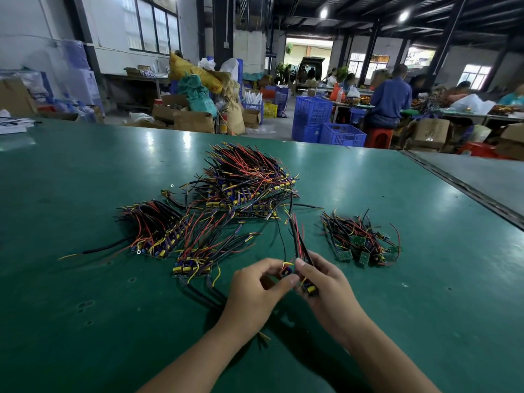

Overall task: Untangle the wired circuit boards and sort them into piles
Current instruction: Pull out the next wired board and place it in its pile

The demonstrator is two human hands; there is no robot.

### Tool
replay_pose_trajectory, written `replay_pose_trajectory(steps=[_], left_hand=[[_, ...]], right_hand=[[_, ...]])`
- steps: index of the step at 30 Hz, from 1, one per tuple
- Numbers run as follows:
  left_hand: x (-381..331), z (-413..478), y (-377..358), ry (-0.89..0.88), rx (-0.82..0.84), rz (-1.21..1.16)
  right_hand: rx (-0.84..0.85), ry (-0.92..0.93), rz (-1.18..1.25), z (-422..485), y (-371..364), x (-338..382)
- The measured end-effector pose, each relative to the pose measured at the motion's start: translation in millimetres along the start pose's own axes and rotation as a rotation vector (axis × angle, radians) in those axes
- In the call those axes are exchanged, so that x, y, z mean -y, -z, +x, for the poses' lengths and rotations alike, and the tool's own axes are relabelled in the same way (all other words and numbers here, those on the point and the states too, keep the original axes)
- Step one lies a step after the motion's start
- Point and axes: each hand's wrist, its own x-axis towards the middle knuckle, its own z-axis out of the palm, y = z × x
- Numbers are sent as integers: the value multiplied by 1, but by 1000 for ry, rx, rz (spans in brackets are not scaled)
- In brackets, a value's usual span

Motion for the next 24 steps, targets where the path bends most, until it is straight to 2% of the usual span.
replay_pose_trajectory(steps=[3, 6, 11, 13, 20, 24], left_hand=[[1, 0, -3, -36, 0, 56], [1, 0, -1, -119, -20, 109], [0, 1, 0, -245, -43, 319], [-1, 1, -1, -239, -37, 365], [1, -1, -4, -184, 69, 299], [4, -1, -1, -157, 77, 331]], right_hand=[[-11, 9, 15, 0, -1, -2], [-22, 67, -70, 0, -1, -3], [-54, 105, -154, 1, 0, -6], [-60, 129, -211, -1, -1, -7], [-151, 235, -375, 1, -2, -6], [-263, 313, -608, 7, 9, -4]])
